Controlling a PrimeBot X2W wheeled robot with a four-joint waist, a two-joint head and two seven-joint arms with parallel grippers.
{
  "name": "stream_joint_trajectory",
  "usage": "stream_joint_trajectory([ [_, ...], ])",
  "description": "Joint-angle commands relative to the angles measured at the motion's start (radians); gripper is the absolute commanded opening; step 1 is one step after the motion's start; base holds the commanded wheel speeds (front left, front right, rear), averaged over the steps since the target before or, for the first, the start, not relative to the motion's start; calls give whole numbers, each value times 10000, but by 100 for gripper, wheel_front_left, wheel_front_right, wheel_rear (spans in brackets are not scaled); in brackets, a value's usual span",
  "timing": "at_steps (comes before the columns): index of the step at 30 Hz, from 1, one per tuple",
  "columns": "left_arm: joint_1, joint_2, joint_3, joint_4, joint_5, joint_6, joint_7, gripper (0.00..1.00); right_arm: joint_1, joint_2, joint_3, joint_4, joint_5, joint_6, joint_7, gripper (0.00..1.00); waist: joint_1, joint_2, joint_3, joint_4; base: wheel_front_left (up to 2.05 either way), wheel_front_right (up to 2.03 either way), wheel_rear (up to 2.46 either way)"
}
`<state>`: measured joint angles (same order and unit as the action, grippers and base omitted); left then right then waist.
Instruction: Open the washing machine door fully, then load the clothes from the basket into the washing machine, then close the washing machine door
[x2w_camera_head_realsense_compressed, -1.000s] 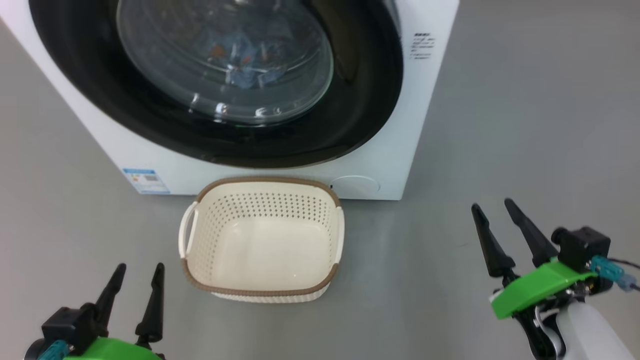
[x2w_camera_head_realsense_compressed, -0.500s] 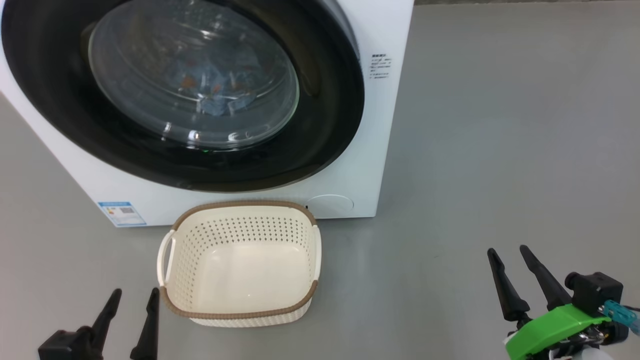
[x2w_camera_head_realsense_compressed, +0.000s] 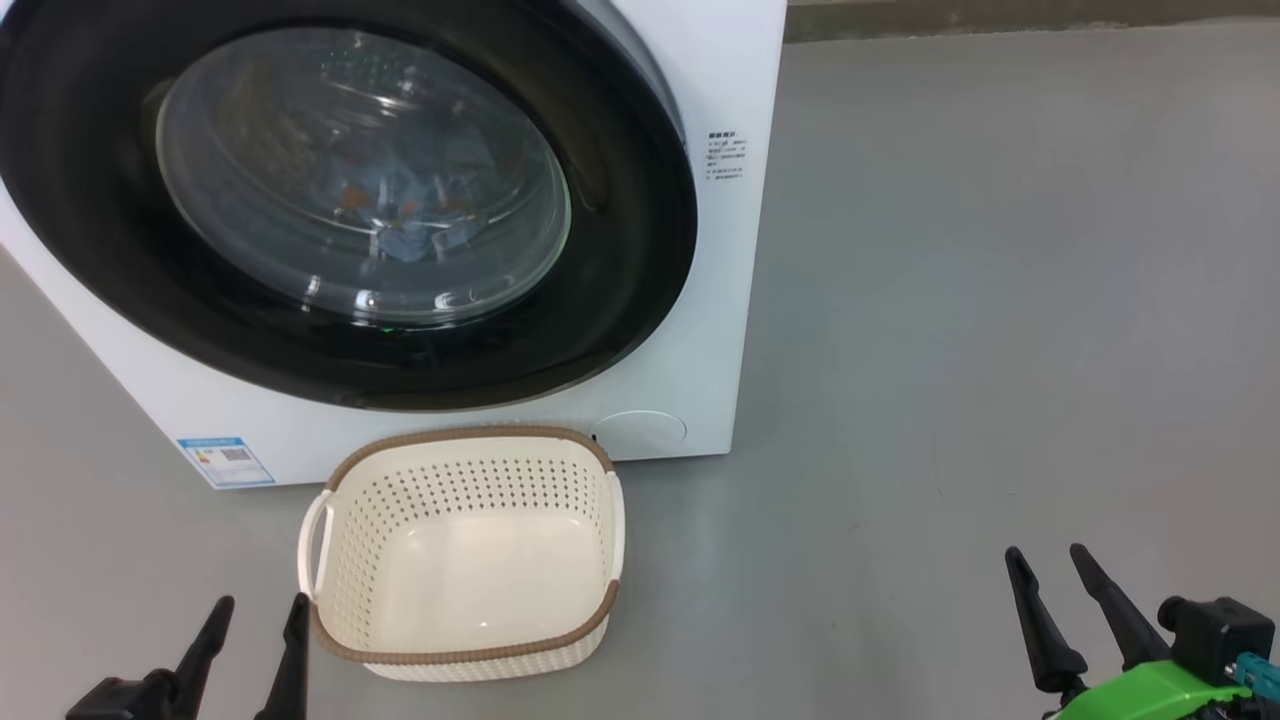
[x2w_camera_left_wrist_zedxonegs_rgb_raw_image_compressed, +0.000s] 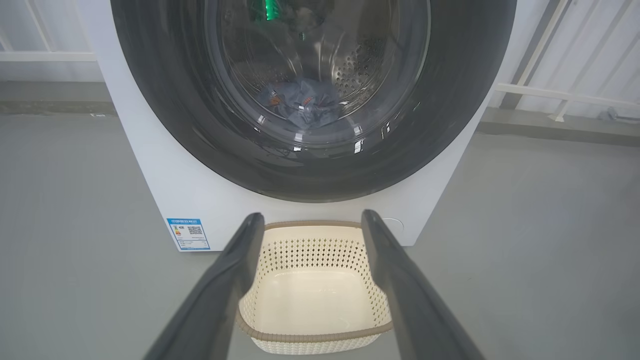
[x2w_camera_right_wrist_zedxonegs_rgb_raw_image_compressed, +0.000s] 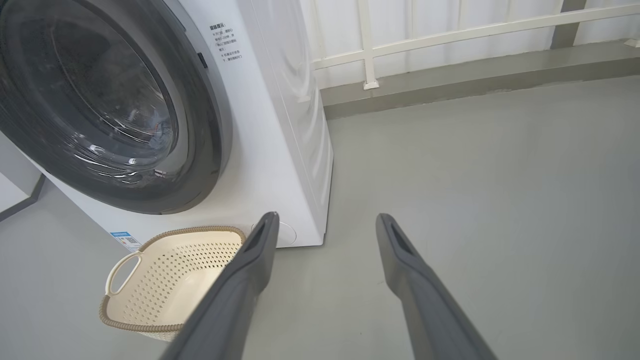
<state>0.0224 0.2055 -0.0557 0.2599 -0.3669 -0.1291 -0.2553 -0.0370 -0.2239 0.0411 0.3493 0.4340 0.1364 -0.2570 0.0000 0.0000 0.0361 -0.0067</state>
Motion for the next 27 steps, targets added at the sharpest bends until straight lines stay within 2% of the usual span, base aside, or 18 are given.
stream_joint_trajectory([
  [1,-103,282,405,-189,-38,-15,-65,100,49,-147,131,-269,-19,-57,-48,100,0,0,-23,-23,0,0,0],
  [23,-106,233,570,-202,-56,-15,-65,100,127,-87,137,-322,-42,-57,-48,100,0,0,-51,35,0,0,0],
  [24,31,0,179,-2,-4,0,0,0,177,41,-84,-85,-6,0,0,0,0,0,-51,34,0,0,0],
  [27,61,-205,86,262,-14,2,16,0,194,178,-57,214,6,4,5,0,0,0,-49,34,0,0,0],
])
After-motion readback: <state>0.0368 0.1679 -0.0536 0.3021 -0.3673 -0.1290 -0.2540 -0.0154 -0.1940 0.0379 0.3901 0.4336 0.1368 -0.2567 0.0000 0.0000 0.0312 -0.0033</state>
